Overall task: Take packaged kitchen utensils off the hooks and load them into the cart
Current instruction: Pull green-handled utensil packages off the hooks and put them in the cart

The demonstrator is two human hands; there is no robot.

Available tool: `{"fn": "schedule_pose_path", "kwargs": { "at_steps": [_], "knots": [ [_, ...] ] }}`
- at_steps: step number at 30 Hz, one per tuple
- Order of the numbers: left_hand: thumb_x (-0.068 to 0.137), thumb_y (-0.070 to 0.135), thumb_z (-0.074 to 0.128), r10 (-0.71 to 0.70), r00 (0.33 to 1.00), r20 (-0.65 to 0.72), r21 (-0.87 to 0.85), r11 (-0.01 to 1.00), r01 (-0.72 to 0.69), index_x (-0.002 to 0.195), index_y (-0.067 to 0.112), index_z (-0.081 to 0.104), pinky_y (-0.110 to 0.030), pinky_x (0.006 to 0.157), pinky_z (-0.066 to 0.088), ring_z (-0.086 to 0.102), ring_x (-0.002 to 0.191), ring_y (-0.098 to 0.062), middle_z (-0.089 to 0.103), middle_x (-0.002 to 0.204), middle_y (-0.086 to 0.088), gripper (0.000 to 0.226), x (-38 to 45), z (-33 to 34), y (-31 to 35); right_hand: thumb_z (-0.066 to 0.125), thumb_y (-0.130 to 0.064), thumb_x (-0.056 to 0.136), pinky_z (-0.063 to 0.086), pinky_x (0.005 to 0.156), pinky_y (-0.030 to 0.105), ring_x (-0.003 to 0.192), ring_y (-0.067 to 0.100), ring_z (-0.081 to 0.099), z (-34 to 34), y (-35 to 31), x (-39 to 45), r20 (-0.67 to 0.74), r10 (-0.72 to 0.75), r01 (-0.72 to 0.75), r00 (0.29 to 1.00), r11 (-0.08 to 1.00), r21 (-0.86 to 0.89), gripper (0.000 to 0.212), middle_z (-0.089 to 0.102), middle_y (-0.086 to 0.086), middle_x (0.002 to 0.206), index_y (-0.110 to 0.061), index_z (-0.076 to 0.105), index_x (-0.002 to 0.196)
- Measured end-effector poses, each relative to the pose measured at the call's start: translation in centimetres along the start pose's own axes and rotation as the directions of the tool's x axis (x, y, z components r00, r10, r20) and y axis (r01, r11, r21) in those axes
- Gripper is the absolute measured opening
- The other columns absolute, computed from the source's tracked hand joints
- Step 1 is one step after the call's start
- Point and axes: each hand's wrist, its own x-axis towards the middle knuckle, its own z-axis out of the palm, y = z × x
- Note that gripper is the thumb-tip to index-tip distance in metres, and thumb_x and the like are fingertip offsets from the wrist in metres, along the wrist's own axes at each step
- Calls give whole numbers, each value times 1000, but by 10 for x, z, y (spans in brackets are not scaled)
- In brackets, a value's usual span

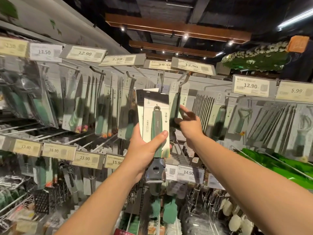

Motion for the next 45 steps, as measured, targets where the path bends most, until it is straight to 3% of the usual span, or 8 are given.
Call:
{"fn": "schedule_pose_path", "kwargs": {
  "at_steps": [3,8,14,17,22,29,40,45],
  "knots": [
    [85,34,86,4,1000,-4,30,1000,-4,135,36,55,-29,97,54,71,111,-4,73,124,12,59,2,-1,-1,63,11,85,57,91,60,103,28,73,6,6,23,39,17,-17,999,1000,-18,73,60,4,145,-37,59,140],
    [83,34,86,-20,1000,-3,31,999,20,140,36,51,-29,98,51,68,114,-4,72,124,15,67,6,-4,1,53,19,91,58,85,35,97,14,61,5,1,47,93,110,-109,990,994,-20,79,42,13,157,-30,47,152],
    [83,34,86,-27,999,-21,21,999,27,139,34,54,-33,103,53,69,114,-6,73,123,13,64,13,0,5,49,2,102,53,66,23,78,15,61,-10,-1,41,85,244,-257,966,940,224,47,59,22,125,-17,55,145],
    [83,33,86,-16,1000,-19,19,1000,16,141,32,53,-36,105,54,69,115,-9,73,123,11,67,15,6,7,56,0,99,54,69,23,83,12,62,-12,1,15,-35,99,-100,994,994,-35,43,64,12,125,-13,54,140],
    [82,33,88,-6,999,-45,-3,1000,6,137,32,54,-42,106,55,70,113,-11,74,121,9,65,12,15,9,57,-2,95,61,79,51,82,23,69,-21,-15,-54,173,-82,79,981,997,21,20,64,17,108,-13,52,110],
    [82,22,90,-8,999,-45,-89,996,4,143,31,47,-43,100,60,72,114,-18,73,124,3,75,0,24,10,89,-32,70,50,77,16,91,7,56,-29,-11,-120,409,-427,572,807,738,-357,63,56,-6,112,-29,51,120],
    [104,22,59,-45,999,-7,-183,982,43,122,38,57,-38,81,61,74,103,-18,72,120,4,25,-25,26,20,75,-9,87,48,69,5,90,-22,57,-28,-21,-144,234,-287,337,929,917,-214,55,55,-20,121,-28,50,132],
    [102,7,50,-55,998,-32,-136,990,50,141,29,52,-47,94,61,70,117,-26,72,129,-3,45,-26,22,16,72,-9,89,49,71,5,89,-25,54,-27,-19,-143,242,-309,368,920,894,-257,58,50,-14,127,-29,46,137]
  ]
}}
